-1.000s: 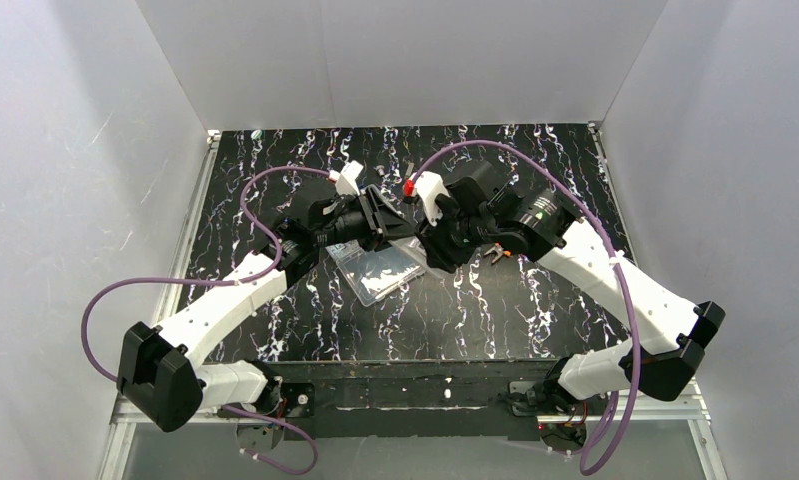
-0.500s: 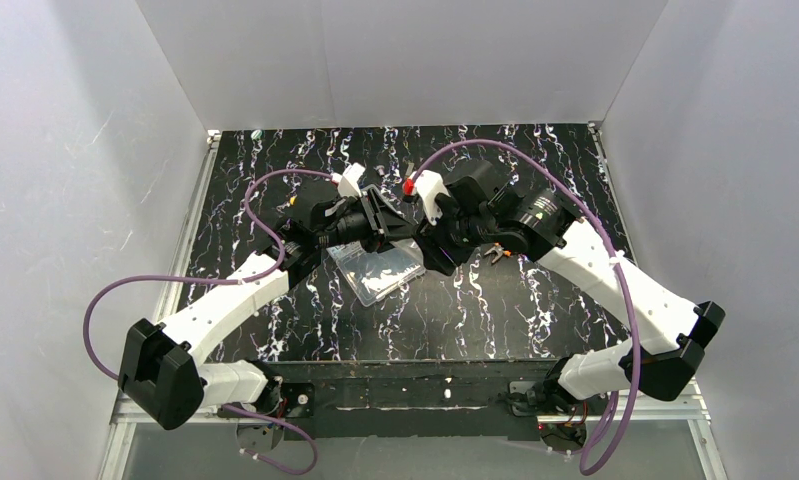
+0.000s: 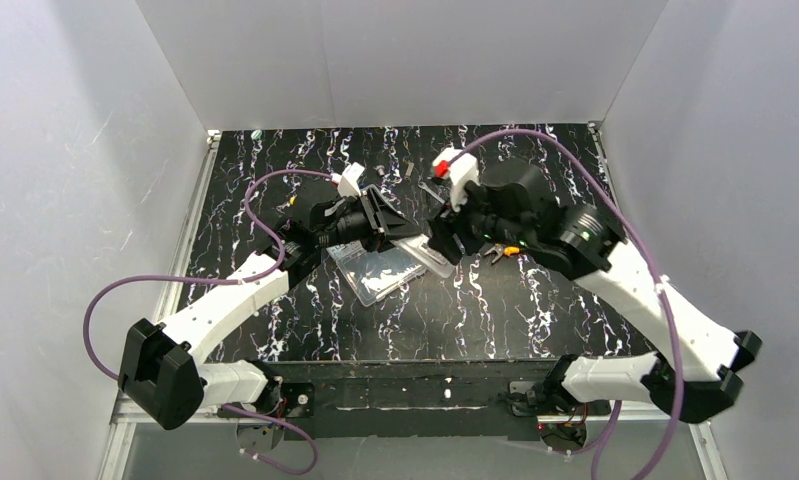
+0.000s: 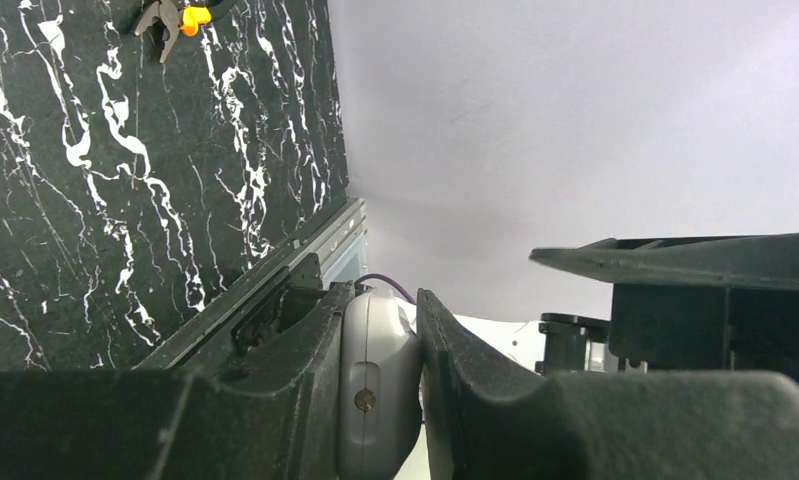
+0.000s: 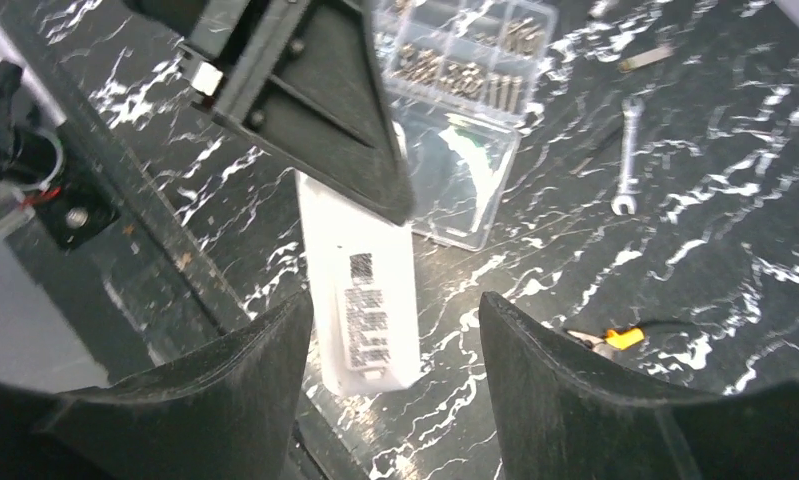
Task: Load the batteries into the remote control
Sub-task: Load the battery cover into the remote control.
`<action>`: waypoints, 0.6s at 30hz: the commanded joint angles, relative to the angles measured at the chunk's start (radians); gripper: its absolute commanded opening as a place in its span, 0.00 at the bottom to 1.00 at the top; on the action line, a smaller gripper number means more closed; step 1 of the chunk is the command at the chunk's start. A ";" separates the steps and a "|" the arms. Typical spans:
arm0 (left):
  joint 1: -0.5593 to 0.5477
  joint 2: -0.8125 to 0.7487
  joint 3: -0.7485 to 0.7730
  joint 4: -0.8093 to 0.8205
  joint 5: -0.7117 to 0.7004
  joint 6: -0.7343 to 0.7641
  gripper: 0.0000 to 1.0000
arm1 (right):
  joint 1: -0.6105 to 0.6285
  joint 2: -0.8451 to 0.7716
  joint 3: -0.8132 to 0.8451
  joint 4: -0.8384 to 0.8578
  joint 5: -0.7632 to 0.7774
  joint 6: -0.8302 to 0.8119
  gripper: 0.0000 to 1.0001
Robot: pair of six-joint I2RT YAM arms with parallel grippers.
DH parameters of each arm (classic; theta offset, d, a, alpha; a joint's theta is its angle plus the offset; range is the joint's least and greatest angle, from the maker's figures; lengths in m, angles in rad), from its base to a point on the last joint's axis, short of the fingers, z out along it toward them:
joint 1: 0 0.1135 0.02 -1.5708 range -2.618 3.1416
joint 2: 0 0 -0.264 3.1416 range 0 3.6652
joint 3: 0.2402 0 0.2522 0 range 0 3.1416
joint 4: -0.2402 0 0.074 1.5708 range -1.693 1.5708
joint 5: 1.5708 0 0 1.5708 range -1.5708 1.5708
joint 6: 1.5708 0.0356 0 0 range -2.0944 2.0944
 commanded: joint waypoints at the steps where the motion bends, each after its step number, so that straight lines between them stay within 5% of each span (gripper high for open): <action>1: -0.005 -0.010 0.010 0.085 0.034 -0.033 0.00 | -0.024 -0.180 -0.134 0.200 0.201 0.065 0.70; 7: -0.005 -0.002 0.028 0.114 0.037 -0.063 0.00 | -0.146 -0.286 -0.226 0.158 0.082 0.105 0.61; 18: -0.005 0.009 0.043 0.111 0.048 -0.068 0.00 | -0.158 -0.261 -0.241 0.015 -0.114 0.046 0.36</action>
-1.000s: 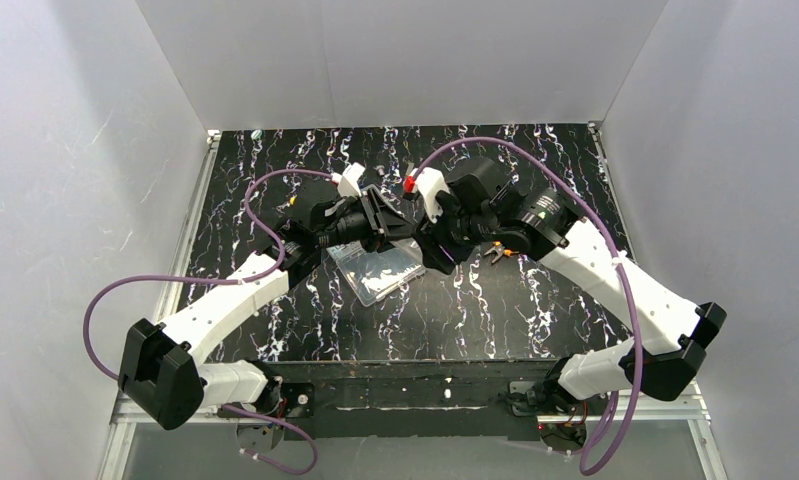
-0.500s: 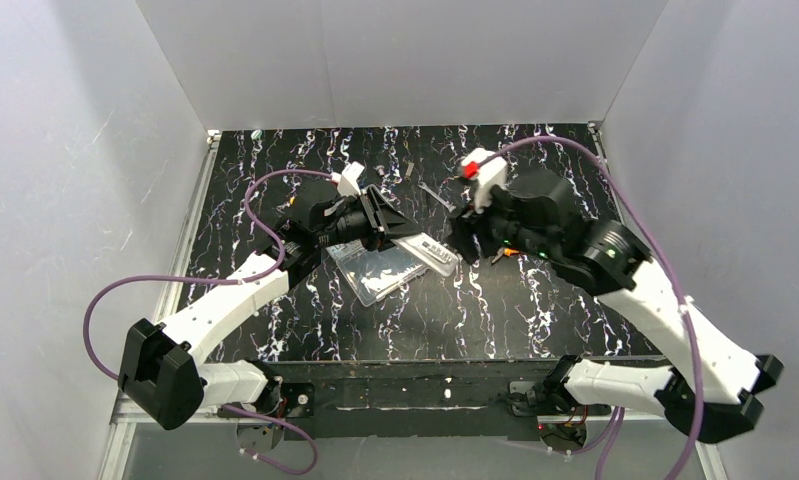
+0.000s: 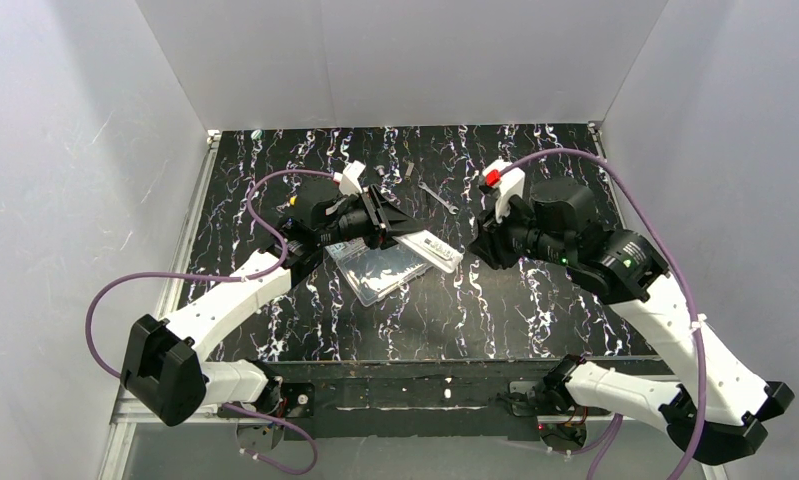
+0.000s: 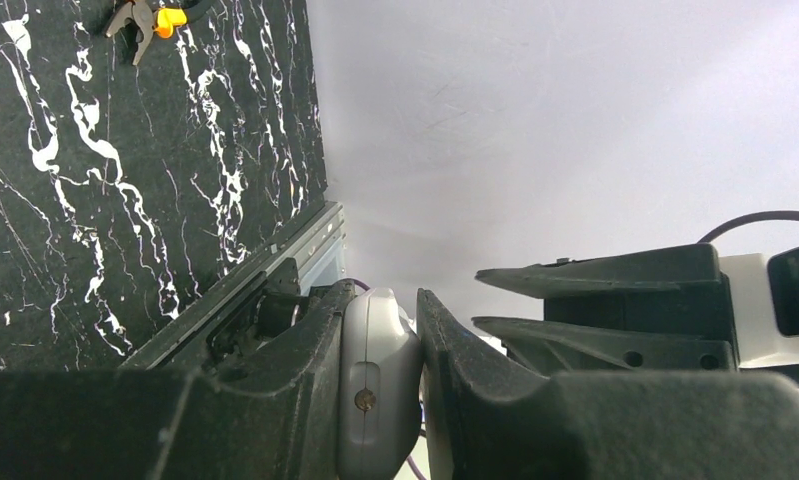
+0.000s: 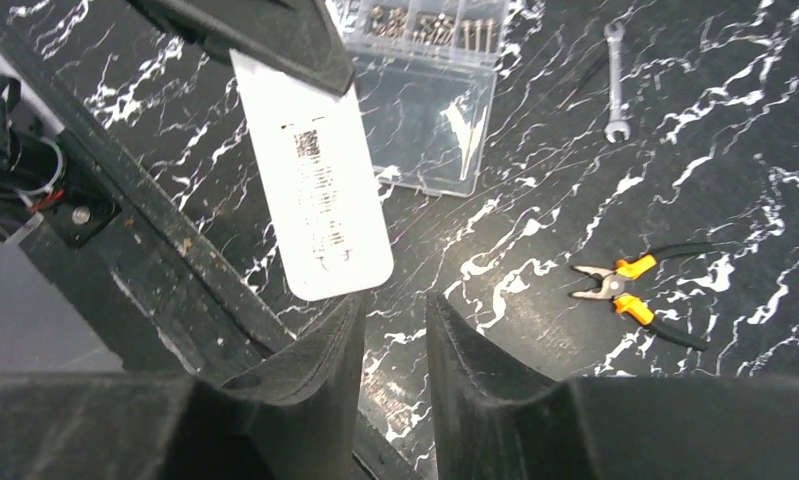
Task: Load the batteries into the remote control
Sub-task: Load the battery cover into the remote control.
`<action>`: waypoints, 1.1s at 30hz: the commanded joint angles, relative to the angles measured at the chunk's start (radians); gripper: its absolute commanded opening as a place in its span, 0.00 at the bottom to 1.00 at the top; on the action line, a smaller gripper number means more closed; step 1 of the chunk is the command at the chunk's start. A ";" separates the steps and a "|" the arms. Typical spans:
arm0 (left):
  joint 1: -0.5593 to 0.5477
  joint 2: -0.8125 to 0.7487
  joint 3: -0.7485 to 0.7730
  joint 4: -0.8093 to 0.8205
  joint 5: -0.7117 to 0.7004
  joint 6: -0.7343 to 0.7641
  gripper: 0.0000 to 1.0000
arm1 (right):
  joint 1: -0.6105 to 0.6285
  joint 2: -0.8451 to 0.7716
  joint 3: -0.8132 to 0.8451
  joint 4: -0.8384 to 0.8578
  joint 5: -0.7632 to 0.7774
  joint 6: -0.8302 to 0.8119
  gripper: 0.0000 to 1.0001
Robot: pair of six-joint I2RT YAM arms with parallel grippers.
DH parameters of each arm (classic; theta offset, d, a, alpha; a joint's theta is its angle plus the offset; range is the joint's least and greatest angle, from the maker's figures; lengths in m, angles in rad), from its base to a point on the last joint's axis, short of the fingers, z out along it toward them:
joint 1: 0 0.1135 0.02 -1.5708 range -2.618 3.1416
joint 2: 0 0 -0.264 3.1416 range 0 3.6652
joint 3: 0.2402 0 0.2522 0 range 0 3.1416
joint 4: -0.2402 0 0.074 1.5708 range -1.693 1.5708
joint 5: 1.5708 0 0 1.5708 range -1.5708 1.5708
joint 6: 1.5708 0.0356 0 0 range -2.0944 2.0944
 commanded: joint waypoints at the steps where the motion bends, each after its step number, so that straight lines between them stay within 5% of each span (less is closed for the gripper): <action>1: -0.005 -0.011 0.042 0.055 0.043 -0.006 0.00 | -0.003 0.025 -0.001 -0.034 -0.084 -0.019 0.35; 33: -0.005 -0.021 0.022 0.081 0.036 -0.004 0.00 | -0.005 0.078 -0.025 0.055 -0.122 0.039 0.28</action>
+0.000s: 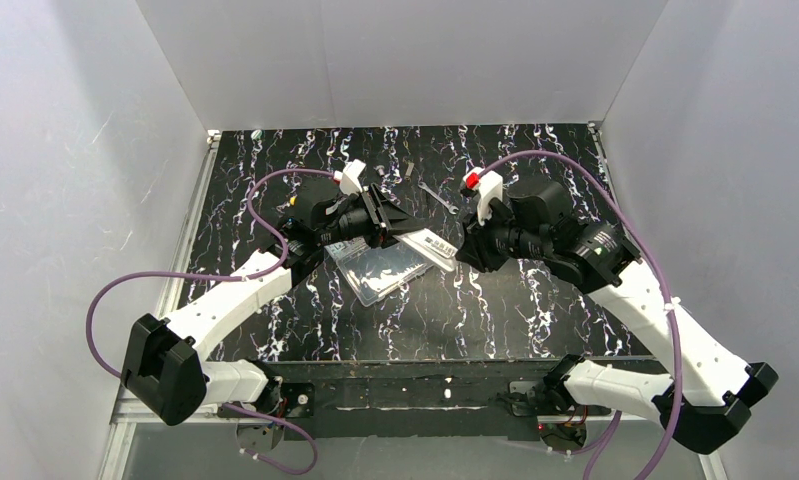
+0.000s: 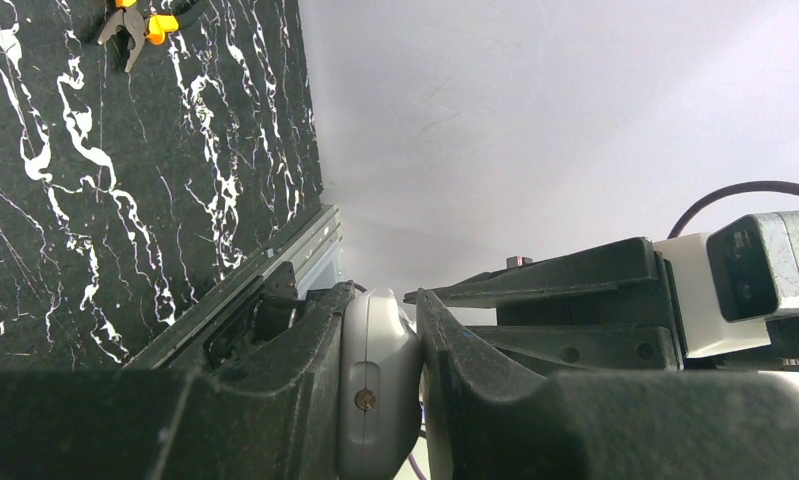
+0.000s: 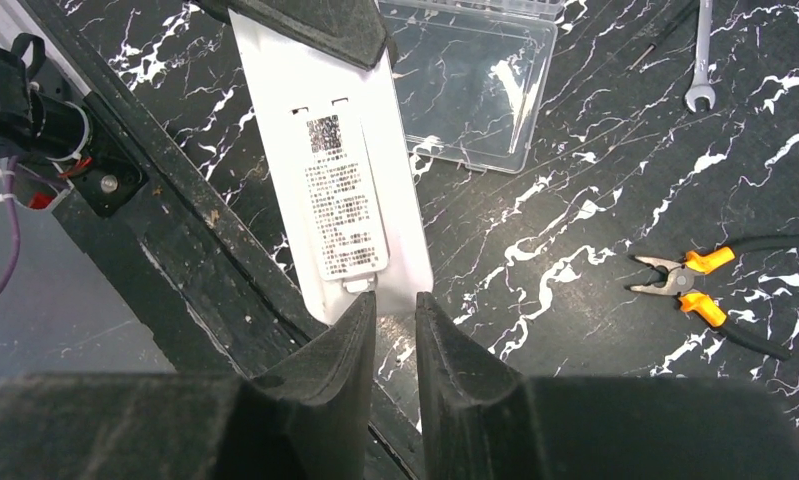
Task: Load the batteries into the remote control
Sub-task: Load the battery cover into the remote control.
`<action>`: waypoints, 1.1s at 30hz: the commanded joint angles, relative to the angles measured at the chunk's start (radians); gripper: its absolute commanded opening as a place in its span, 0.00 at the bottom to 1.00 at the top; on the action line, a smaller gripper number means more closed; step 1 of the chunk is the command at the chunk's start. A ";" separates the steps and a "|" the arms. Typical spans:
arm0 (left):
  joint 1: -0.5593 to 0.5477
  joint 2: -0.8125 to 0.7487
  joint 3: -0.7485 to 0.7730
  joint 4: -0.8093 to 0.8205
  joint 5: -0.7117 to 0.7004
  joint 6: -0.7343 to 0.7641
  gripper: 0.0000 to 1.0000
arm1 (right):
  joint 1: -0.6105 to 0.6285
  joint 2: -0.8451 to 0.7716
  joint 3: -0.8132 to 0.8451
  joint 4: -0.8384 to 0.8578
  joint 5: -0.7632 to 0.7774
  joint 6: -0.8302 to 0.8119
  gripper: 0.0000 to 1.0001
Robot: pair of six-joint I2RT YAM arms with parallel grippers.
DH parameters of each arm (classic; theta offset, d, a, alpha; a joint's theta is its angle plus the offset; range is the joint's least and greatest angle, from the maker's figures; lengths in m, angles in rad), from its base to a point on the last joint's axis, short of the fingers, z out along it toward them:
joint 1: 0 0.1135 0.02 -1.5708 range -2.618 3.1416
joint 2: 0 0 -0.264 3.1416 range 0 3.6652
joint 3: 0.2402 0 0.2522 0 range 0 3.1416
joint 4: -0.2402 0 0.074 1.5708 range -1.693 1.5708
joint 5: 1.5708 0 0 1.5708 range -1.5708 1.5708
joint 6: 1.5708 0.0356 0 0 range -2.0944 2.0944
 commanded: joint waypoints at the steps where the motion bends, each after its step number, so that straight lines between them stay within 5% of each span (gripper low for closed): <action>1: -0.005 -0.025 0.023 0.059 0.034 -0.002 0.00 | -0.003 0.005 0.024 0.049 -0.027 0.008 0.28; 33: -0.005 -0.016 0.037 0.015 0.065 0.044 0.00 | -0.003 0.178 0.138 -0.028 -0.068 -0.020 0.24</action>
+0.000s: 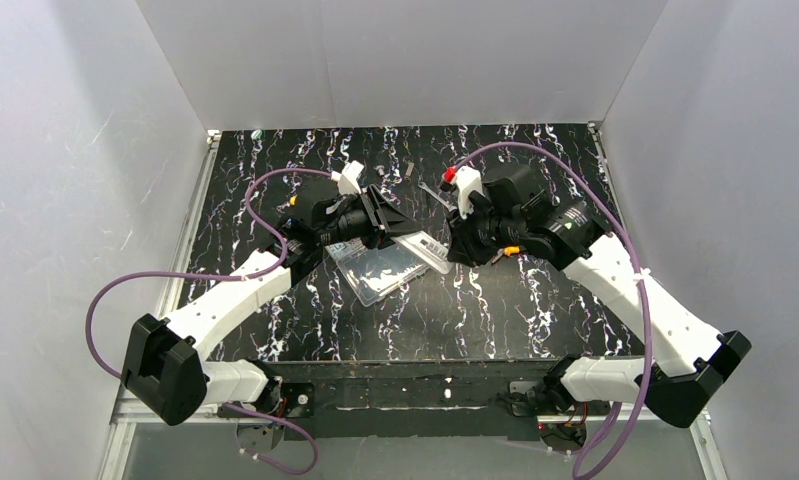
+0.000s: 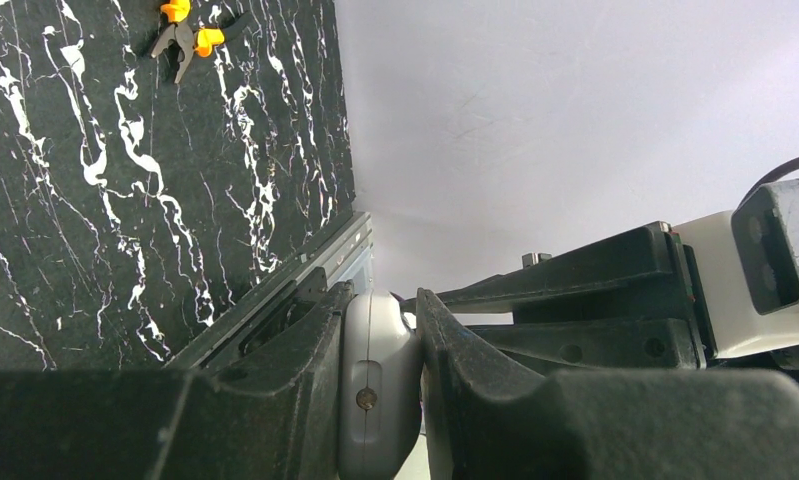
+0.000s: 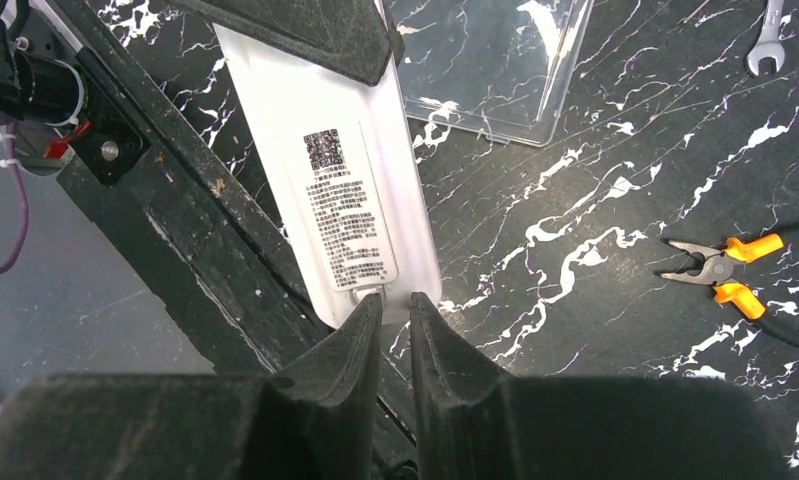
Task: Load the batteries into the remote control
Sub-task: Load the battery cover into the remote control.
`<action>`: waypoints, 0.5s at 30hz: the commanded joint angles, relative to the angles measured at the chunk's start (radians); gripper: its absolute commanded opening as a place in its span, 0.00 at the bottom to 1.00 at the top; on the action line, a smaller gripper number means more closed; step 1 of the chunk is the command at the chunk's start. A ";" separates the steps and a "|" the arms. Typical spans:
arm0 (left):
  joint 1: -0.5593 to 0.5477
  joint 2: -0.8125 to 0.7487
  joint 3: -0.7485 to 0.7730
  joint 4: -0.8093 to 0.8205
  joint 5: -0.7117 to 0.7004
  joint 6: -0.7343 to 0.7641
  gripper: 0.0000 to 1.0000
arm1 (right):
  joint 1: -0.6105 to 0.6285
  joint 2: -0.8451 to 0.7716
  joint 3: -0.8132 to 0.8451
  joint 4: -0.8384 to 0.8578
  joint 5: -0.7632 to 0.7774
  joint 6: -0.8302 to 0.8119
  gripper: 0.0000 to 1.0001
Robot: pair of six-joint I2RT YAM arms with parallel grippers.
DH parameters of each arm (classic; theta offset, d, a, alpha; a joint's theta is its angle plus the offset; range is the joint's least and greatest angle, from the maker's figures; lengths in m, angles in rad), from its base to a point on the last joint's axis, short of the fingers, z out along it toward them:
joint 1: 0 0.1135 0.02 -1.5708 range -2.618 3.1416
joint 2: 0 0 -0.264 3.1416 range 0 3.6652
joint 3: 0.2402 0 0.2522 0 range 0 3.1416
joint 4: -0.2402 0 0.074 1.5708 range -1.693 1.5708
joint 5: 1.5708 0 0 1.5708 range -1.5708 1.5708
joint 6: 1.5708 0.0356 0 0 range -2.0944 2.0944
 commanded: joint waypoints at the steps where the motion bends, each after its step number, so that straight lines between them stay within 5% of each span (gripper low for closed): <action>1: -0.013 -0.015 0.037 0.068 0.089 -0.018 0.00 | -0.001 0.031 0.060 0.040 -0.020 -0.013 0.24; 15: -0.015 -0.008 0.044 0.066 0.092 -0.017 0.00 | 0.001 0.115 0.111 0.045 -0.057 -0.010 0.22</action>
